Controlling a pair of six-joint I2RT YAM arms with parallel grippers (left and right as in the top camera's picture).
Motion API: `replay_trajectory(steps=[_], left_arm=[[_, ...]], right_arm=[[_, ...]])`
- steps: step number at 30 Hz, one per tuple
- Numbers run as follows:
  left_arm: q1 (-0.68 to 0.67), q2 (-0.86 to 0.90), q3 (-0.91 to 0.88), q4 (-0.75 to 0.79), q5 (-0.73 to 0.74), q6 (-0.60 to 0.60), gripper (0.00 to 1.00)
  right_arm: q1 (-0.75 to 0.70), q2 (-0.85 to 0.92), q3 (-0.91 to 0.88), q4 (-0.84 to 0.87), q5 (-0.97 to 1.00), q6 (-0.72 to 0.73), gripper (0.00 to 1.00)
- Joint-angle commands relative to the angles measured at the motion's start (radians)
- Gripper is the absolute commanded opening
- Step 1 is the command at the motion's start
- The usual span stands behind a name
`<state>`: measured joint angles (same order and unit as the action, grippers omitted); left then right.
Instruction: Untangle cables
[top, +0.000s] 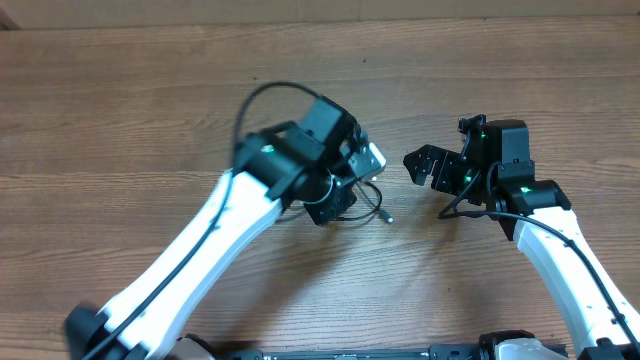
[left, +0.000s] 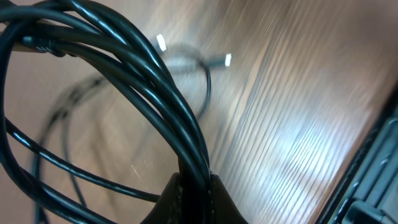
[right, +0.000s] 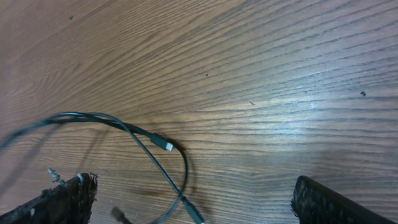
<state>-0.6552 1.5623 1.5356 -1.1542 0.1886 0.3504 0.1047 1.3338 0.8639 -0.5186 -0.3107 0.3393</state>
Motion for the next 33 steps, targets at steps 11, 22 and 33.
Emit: replay_trajectory(steps=[11,22,33], left_arm=[[-0.006,-0.173,0.097,-0.117,0.046,0.383,0.04],[-0.006,-0.124,0.094,-0.237,-0.035,0.484,0.04],[-0.007,0.024,0.094,-0.332,-0.031,0.472,0.04]], right_arm=[[-0.003,0.002,0.013,0.082,-0.371,-0.060,1.00],[0.000,0.002,0.013,0.230,-0.643,-0.059,1.00],[0.046,0.002,0.013,0.264,-0.686,-0.059,1.00]])
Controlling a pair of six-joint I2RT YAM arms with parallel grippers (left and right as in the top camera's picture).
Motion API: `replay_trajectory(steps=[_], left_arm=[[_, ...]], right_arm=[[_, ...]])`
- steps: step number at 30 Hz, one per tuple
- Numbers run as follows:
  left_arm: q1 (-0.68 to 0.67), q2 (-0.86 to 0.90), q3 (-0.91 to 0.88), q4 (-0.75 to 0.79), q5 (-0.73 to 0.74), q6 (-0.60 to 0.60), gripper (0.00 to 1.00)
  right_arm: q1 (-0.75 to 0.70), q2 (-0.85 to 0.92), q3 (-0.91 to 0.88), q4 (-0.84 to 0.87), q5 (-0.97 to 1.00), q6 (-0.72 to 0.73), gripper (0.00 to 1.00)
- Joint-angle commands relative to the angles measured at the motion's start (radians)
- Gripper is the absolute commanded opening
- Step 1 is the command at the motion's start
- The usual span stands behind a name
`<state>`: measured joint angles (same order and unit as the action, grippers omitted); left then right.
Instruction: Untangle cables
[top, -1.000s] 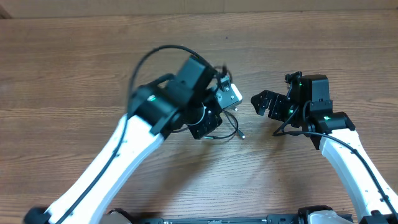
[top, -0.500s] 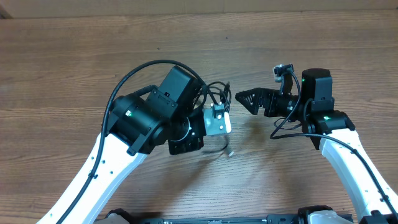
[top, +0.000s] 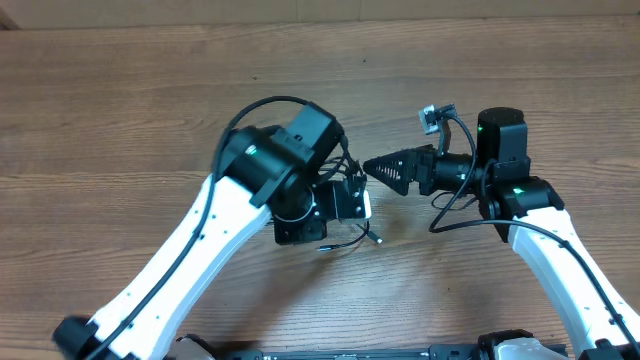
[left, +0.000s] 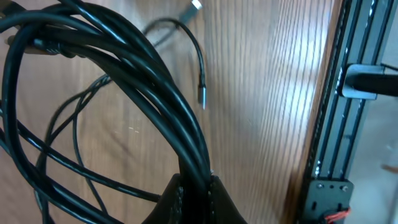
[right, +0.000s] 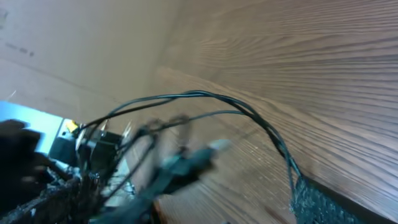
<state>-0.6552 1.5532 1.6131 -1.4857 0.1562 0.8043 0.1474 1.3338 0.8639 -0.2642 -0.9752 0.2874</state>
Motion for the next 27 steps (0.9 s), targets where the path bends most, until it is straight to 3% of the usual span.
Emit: replay_trajectory(steps=[1,14,21,27], left_arm=[[-0.008,0.040,0.016,0.005,0.002,0.018,0.04],[-0.102,0.043,0.017,0.124,-0.021,0.037,0.04],[-0.120,0.033,0.031,0.130,-0.119,-0.043,0.04],[-0.119,-0.006,0.053,0.227,-0.170,-0.111,0.04]], right_arm=[[0.003,0.002,0.013,0.010,-0.021,-0.007,1.00],[0.021,0.002,0.013,-0.063,0.082,-0.051,1.00],[0.023,0.002,0.013,-0.248,0.339,-0.057,1.00],[0.023,0.002,0.013,-0.293,0.360,-0.056,1.00]])
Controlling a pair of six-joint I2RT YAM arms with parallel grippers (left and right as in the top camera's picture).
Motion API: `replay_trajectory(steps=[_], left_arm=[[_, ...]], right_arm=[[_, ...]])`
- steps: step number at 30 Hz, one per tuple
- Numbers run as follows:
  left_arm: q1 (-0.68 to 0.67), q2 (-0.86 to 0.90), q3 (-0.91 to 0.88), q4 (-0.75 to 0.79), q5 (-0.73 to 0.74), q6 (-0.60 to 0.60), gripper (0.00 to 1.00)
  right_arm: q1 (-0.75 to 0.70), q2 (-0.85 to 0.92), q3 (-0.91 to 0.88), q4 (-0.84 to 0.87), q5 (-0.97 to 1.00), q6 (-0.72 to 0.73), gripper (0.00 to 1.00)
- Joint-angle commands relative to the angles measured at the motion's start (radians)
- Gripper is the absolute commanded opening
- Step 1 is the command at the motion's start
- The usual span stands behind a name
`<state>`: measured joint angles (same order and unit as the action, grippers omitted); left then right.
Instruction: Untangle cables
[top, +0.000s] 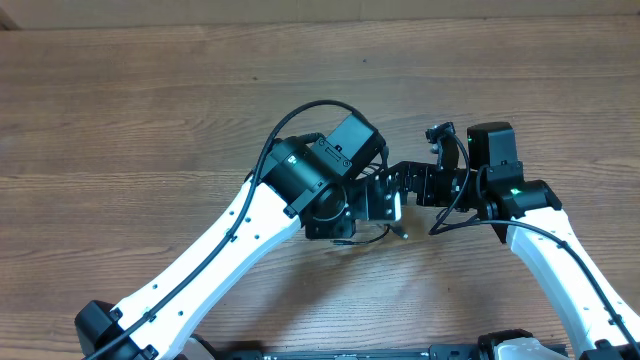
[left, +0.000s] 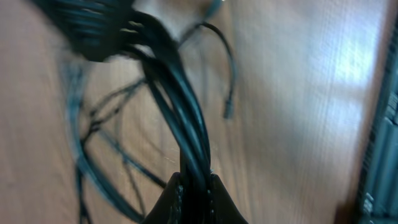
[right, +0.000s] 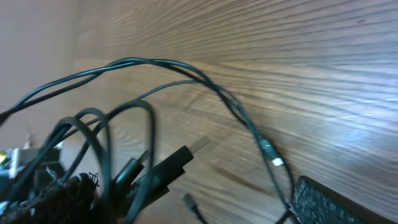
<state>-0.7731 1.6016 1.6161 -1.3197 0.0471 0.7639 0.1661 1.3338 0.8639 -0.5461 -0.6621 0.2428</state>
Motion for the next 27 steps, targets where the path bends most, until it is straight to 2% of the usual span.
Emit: replay_trajectory(steps=[1,8,17,27], left_arm=[[-0.002,-0.062,0.050,0.083,-0.067,-0.076,0.04],[0.000,-0.090,0.050,0.276,-0.092,-0.209,0.04],[0.000,-0.091,0.050,0.447,-0.291,-0.485,0.04],[0.000,-0.091,0.050,0.394,-0.290,-0.496,0.04]], right_arm=[[0.004,0.002,0.013,-0.016,0.041,-0.011,1.00],[0.005,0.002,0.013,-0.078,0.033,-0.013,1.00],[0.019,0.002,0.013,-0.114,0.033,-0.013,1.00],[0.037,0.002,0.013,-0.109,0.064,-0.034,1.00]])
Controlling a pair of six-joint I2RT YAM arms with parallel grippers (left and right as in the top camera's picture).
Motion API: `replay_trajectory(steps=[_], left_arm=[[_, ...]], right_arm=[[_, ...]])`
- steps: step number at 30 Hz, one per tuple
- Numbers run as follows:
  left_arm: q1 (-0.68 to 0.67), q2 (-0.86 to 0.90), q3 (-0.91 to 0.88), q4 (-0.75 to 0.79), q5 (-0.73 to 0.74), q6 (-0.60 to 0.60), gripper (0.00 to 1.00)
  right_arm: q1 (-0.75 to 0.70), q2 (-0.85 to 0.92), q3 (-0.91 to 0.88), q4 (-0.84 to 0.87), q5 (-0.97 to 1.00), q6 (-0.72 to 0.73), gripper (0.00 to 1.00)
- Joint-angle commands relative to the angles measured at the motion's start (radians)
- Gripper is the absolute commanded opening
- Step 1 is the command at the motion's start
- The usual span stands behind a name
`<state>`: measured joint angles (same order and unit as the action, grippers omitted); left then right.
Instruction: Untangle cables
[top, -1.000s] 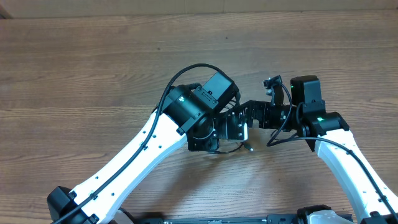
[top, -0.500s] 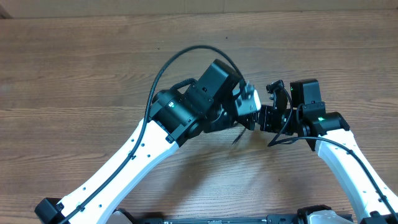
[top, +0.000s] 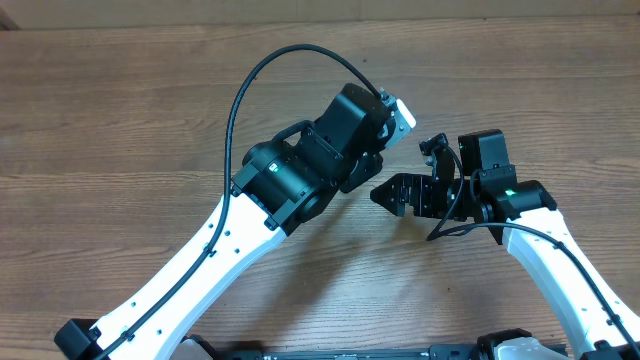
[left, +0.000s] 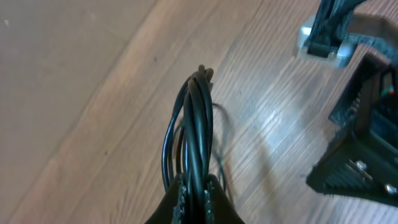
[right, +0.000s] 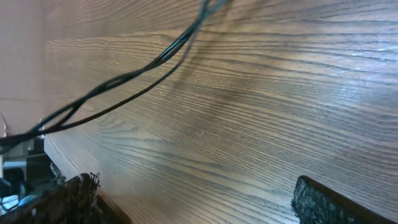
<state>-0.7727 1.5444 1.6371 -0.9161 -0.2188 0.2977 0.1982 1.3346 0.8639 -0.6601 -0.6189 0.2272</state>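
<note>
A bundle of black cables (left: 198, 118) stands edge-on out of my left gripper (left: 196, 190), which is shut on it above the wooden table. The overhead view hides this gripper and the bundle under the left wrist (top: 350, 140). Just right of it, my right gripper (top: 392, 195) points left. In its own view the right gripper (right: 196, 194) is open, its fingers (right: 74, 193) wide apart with bare wood between them. Two thin cable strands (right: 124, 78) cross that view's upper left, away from the fingers.
The wooden table (top: 120, 120) fills all views. The left arm's own black hose (top: 270, 65) arches over the table's back middle. The right arm's body (left: 364, 143) shows close at the right of the left wrist view. A dark rail (top: 400, 353) runs along the front edge.
The left wrist has risen and turned; the bundle is now seen edge-on. Plugs and loops that lay between the right fingers are gone from there; only two thin strands remain in that view.
My left gripper was shut on the cable bundle throughout. At first the right gripper stood open well to the right, loose cable ends on the table. Then it pointed at the bundle, then had plugs between its open fingers. Now its fingers hold nothing.
</note>
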Motion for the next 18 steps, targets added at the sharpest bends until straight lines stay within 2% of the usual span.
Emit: replay_trajectory(steps=[1,5,12,18], left_arm=[[0.000,-0.034,0.029,-0.030,-0.024,-0.040,0.04],[0.000,-0.034,0.029,-0.071,-0.014,-0.093,0.04],[0.000,-0.034,0.029,-0.155,0.157,-0.092,0.04],[0.005,-0.034,0.029,-0.237,0.162,-0.110,0.04]], right_arm=[[0.005,0.002,0.013,0.009,0.024,-0.013,1.00],[0.005,0.002,0.013,0.052,0.019,0.056,1.00],[0.005,0.002,0.013,0.197,-0.029,0.136,1.00],[0.005,0.002,0.013,0.279,-0.029,0.247,1.00]])
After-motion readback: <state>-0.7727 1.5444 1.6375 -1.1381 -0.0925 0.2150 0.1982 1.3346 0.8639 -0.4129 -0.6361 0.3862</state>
